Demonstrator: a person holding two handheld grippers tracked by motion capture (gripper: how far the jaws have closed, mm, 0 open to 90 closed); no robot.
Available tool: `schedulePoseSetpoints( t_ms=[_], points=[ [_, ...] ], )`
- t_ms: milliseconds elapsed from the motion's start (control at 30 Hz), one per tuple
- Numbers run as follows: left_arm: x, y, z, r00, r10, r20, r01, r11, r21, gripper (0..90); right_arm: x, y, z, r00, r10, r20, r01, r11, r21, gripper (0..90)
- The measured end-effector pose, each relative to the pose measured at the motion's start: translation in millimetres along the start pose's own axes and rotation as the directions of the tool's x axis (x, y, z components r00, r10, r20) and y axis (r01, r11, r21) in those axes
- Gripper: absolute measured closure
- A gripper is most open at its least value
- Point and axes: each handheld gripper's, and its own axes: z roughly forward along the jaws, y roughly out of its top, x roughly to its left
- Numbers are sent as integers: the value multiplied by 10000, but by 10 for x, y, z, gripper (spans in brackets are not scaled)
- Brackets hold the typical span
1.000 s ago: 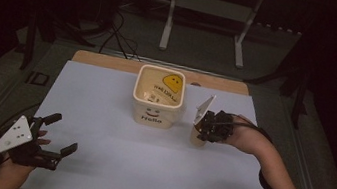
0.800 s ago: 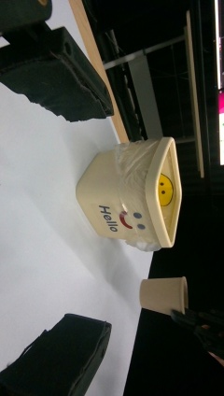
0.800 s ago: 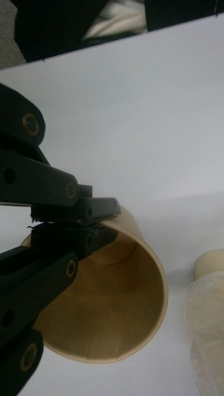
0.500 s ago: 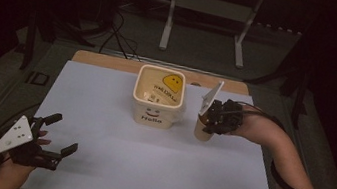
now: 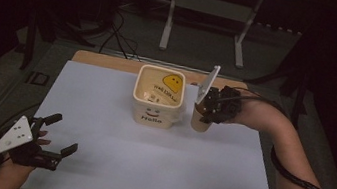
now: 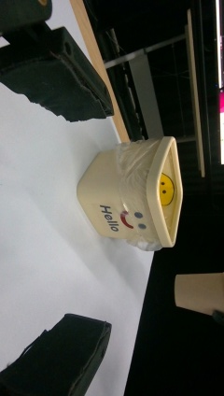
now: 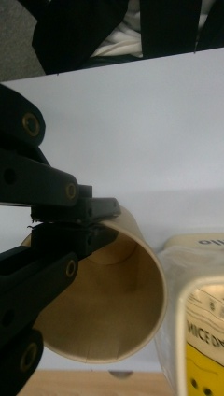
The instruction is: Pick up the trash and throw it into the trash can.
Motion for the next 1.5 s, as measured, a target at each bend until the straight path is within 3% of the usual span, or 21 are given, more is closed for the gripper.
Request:
schedulePoseSetpoints(
  t_ms=[567,1067,1500],
  points=[
    [-6,-5,4,10000,31,88,-31,10000,7,17,-132,358,-310,9979,-561,317,562,9984,-28,877],
    [-12,-12,-1,9999,87,96,-87,9999,55,17,-322,604,-347,9961,-808,361,814,9966,-151,877],
    [-7,-24,-5,9999,44,135,-46,9999,93,16,-512,748,-220,9949,-916,414,933,9948,-411,877]
  ],
)
